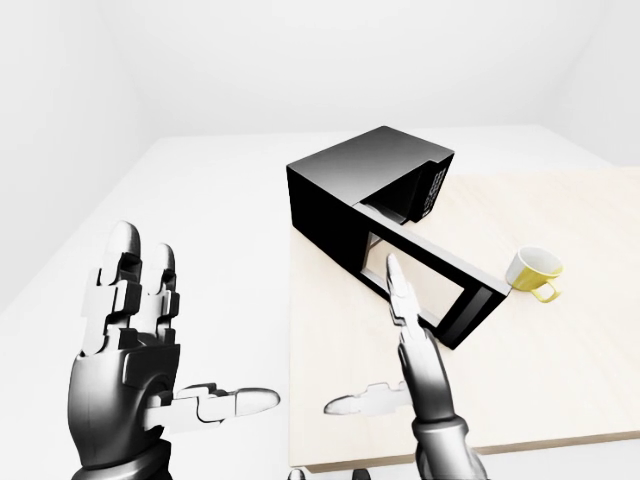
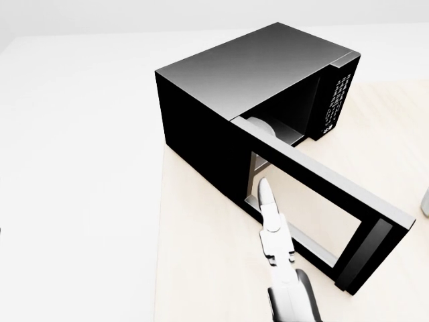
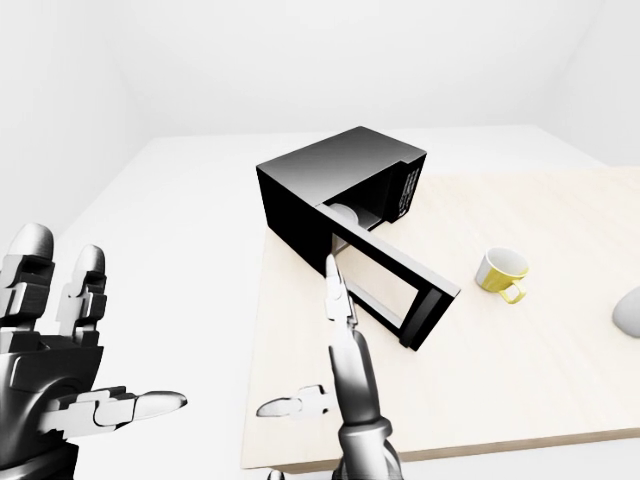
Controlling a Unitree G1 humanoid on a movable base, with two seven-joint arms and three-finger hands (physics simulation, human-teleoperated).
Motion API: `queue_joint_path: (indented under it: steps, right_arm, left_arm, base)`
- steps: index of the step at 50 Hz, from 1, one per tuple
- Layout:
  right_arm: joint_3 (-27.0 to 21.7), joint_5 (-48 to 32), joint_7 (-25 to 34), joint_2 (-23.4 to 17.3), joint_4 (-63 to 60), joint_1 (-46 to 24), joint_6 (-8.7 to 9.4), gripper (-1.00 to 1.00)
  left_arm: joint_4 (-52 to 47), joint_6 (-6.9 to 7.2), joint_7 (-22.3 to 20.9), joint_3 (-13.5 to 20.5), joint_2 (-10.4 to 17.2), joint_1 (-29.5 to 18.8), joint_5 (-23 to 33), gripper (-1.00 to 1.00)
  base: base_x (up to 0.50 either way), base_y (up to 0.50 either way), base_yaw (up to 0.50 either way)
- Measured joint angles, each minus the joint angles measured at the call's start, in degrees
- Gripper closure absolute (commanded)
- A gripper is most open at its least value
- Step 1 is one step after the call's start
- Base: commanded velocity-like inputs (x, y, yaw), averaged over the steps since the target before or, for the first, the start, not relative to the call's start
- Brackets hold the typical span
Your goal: Close the microwave.
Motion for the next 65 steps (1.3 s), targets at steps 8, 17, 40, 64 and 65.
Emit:
queue_joint_path:
  steps: [8,17,40,64,65]
  right_arm:
    - [-1.0,0.4,0.4,1.4,5.2,-1.1,-1.7,-1.0]
    - [-2.1,0.5,0.9,2.7,8.7,-1.9,-2.96,-1.0]
    - [-4.5,0.7,1.8,4.9,13.5,-3.3,-4.8,-1.0]
    - [-7.1,0.3,2.6,7.3,17.9,-6.2,-5.25,-1.0]
    - [-7.3,0.2,2.7,7.5,18.1,-6.4,-5.2,-1.0]
  left_arm:
    - [0.0,0.0,-0.1,0.0,-0.1,-0.1,0.0,-1.0]
    - [0.0,0.0,-0.2,0.0,-0.3,-0.2,0.1,-1.0]
    - [0.0,0.0,-0.6,0.1,-0.7,-0.4,0.3,-1.0]
    - [0.0,0.0,-0.2,-0.2,-0.2,-0.1,0.2,-1.0]
    - [0.0,0.0,-0.2,-0.2,-0.2,-0.1,0.2,-1.0]
  base:
    - [0.0,0.0,0.0]
    - [0.0,0.0,0.0]
    - [0.0,0.0,0.0]
    - [0.0,0.0,0.0]
    - [0.0,0.0,0.0]
